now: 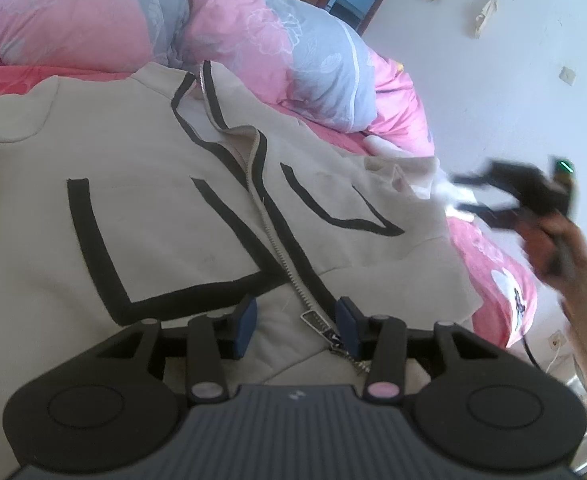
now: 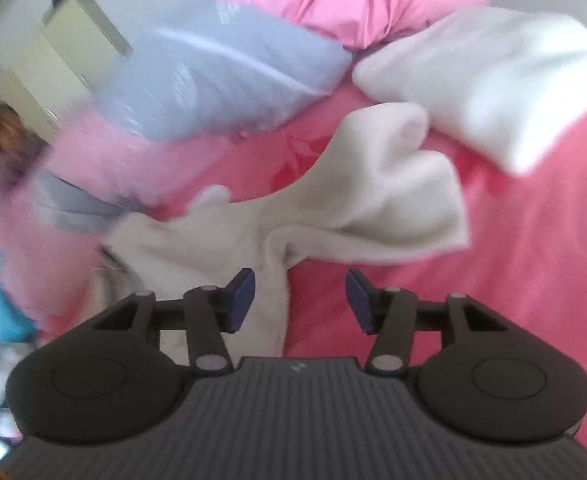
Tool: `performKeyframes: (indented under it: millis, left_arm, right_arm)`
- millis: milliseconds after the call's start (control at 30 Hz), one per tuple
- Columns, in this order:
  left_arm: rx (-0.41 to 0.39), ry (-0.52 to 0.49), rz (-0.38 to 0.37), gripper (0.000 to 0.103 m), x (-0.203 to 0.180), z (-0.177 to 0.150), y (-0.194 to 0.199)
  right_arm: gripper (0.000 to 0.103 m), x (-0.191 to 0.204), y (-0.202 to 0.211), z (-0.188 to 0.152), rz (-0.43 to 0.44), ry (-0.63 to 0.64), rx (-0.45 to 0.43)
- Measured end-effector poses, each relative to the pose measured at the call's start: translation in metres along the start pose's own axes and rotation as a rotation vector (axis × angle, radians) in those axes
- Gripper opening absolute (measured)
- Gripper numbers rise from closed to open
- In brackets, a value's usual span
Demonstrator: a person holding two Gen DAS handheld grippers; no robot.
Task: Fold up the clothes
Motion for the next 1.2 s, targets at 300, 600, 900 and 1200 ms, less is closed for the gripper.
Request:
performKeyframes:
  millis: [300,600,900,1200]
  left_arm:
    - [-0.059,-0.241,-0.022,0.055,-0.054,0.006,0.026]
    - [0.006,-0.603,-0.001,0.057,-0.133,-0.016,-0.002]
    - [0.070,-0.672,0.003,0.057,-0.154,-0.029,-0.032]
    - [-0.009,-0.662,0.031,0.044,-0.173,-0.006,-0.046]
  right_arm:
    - [0.051,0.022,0.116,-0.127,0.091,0.206,0.035]
    - [0.043,0.069,0.096,-0.185,-0.100,0.606,0.091]
    - [0.005,0.059,0.091,-0.183,-0.053,0.502,0.003]
    - [0.004,0.092,0.137,-0.165,0.085,0.503,-0.222]
Point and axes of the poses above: each gripper's, at about its wrist camera, not at the fingertips, and y roughly against the way its jaws point, x to its left, z to its top, the point moved 3 cm from there along -y, roughly the way its jaws point, and after that the axes turned 1 degree about x, right-handed, at the moved point
